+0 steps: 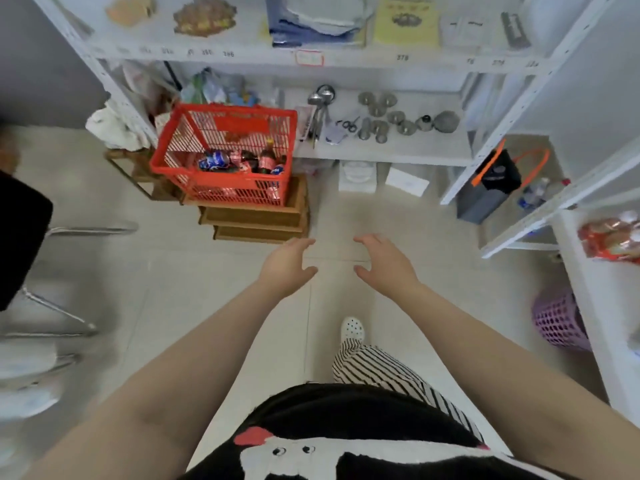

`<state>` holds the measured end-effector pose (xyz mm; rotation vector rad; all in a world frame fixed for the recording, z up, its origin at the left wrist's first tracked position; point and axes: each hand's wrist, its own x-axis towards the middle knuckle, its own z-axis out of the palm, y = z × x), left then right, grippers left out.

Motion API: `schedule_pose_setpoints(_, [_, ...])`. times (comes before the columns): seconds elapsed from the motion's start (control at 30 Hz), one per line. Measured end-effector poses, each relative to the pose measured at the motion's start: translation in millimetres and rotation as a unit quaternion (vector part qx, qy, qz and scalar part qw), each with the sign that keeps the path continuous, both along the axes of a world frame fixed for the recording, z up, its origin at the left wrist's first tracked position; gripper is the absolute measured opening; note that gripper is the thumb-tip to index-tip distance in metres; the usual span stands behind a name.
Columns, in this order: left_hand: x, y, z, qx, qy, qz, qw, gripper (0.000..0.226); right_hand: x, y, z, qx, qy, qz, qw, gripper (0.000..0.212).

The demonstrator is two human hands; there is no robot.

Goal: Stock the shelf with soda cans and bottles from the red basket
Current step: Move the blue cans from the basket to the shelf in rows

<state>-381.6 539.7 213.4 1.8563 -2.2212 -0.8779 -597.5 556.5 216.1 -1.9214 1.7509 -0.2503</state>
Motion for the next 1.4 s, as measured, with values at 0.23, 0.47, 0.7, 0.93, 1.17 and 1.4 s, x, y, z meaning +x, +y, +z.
schedule_pose_setpoints(0.23, [55,-70,-7,0.040,-0.025,0.098,0.994,0.059,48,-117,-13,0.028,0.018,0.115,0.993,0.057])
schedule_pose_setpoints(0.47, [117,-123,-4,0.049,-0.010,0.200,0.978,0.060,105,-221,-12,0.036,0.014,0.172,0.984,0.054])
schedule_pose_setpoints(0.7, [190,-203,-15,0.037,0.000,0.214,0.976,0.059,181,-305,-27,0.031,0.017,0.183,0.983,0.049])
schedule_pose_setpoints(0.93, [288,-307,-26,0.056,0.015,0.149,0.987,0.058,255,-366,-52,0.085,0.008,0.061,0.994,0.062])
schedule_pose_setpoints(1.17, [363,-409,-49,0.083,-0.008,0.075,0.994,0.059,292,-403,-73,0.141,-0.014,-0.076,0.987,0.056])
schedule_pose_setpoints(1.4, [362,-468,-106,0.132,-0.009,0.052,0.990,0.059,288,-431,-116,0.199,-0.024,-0.203,0.959,0.055])
